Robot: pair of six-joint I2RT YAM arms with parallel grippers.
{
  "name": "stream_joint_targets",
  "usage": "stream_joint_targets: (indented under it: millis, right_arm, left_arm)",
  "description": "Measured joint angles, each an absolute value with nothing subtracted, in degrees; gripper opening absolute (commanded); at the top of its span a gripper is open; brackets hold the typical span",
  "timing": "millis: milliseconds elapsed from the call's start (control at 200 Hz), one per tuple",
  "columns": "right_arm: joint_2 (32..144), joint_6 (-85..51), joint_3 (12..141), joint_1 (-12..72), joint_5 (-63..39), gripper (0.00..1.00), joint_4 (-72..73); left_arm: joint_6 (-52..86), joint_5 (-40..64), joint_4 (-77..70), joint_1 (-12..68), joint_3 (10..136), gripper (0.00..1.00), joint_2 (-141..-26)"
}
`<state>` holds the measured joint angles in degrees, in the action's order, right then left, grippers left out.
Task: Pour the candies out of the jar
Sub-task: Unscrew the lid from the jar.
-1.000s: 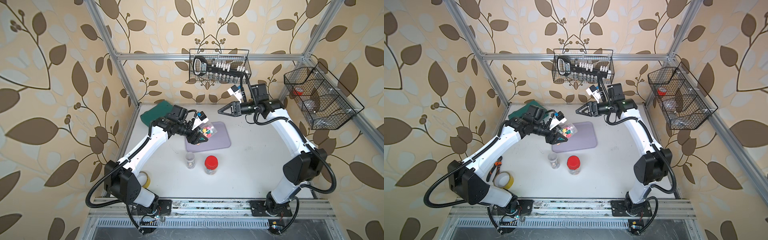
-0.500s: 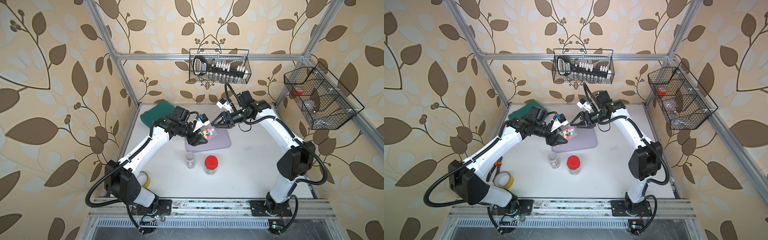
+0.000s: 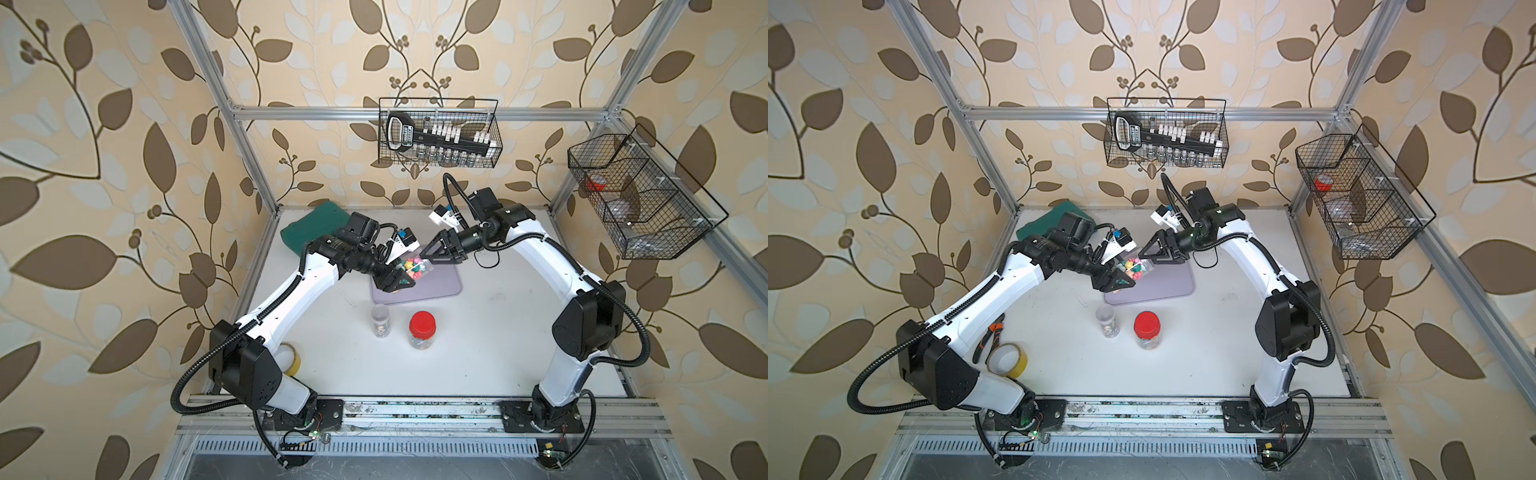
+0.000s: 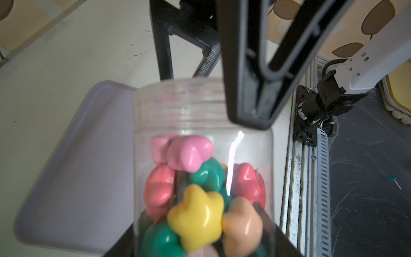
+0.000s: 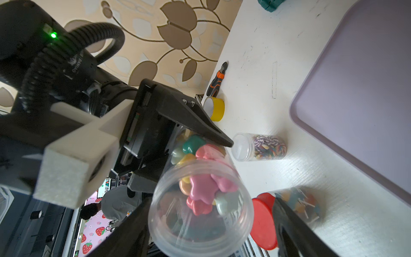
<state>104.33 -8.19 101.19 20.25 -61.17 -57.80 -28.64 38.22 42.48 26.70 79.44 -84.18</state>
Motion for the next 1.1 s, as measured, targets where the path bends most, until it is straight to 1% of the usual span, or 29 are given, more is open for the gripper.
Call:
stream_joint_targets:
  millis: [110, 280, 450, 760, 1100]
  right_arm:
    - [104.3, -8.1, 101.2, 20.3, -61.9, 0.65, -57.8]
    - [104.3, -7.8, 101.2, 20.3, -62.3, 0.57, -57.8]
    - [104.3, -7.8, 101.1, 20.3, -62.4, 0.56, -57.8]
    - [102.8, -6.7, 99.0, 20.3, -62.6, 0.45, -55.9]
    - [97.8, -3.1, 92.7, 19.7, -63.3, 0.42, -48.7]
  left_arm:
    - [-28.6, 37.7, 42.6, 26.7, 79.4, 0.61, -84.2]
    - [-28.7, 37.3, 42.8, 26.7, 79.4, 0.61, -84.2]
    - [-28.6, 37.2, 42.8, 26.7, 79.4, 0.61, -84.2]
    - [-28.3, 37.9, 42.2, 26.7, 79.3, 0.61, -84.2]
    - [-26.1, 42.7, 41.2, 26.7, 79.3, 0.61, -84.7]
